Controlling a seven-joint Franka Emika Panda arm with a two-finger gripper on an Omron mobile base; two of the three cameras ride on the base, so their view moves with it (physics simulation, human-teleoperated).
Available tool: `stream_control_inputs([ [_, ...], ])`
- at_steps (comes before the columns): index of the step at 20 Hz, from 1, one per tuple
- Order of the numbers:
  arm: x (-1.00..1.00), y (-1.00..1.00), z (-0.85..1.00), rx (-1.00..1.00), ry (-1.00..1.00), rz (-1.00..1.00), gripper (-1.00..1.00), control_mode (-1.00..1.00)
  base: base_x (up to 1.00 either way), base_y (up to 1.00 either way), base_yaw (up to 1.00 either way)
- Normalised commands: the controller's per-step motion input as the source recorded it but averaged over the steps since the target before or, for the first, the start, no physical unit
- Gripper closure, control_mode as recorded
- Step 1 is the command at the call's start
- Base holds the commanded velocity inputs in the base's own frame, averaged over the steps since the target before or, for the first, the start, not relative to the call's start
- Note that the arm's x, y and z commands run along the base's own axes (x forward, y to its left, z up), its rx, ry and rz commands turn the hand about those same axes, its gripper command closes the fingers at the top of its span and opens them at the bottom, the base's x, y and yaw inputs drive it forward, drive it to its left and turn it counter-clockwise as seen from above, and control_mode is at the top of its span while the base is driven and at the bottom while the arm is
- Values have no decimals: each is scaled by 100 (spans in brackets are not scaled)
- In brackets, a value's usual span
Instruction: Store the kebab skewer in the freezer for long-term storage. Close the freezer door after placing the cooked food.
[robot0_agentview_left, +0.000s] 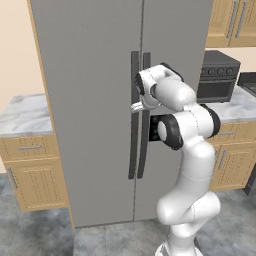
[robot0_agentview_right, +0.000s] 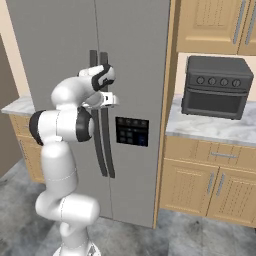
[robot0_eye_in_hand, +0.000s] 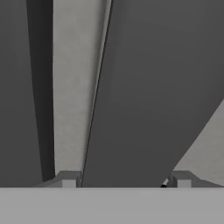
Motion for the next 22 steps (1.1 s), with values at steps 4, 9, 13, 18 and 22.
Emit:
stream_control_inputs([
  [4,0,-13,-34,0,-7,3,-100,-100,0,0,0],
  [9,-92,-3,-1,0,-5,0,-100,-100,0,0,0],
  [13,-96,-5,0,0,-7,0,-100,-100,0,0,0],
  [18,-12,0,5,0,-1,0,-100,-100,0,0,0],
  [22,5,-4,87,14,-6,0,-100,-100,0,0,0],
])
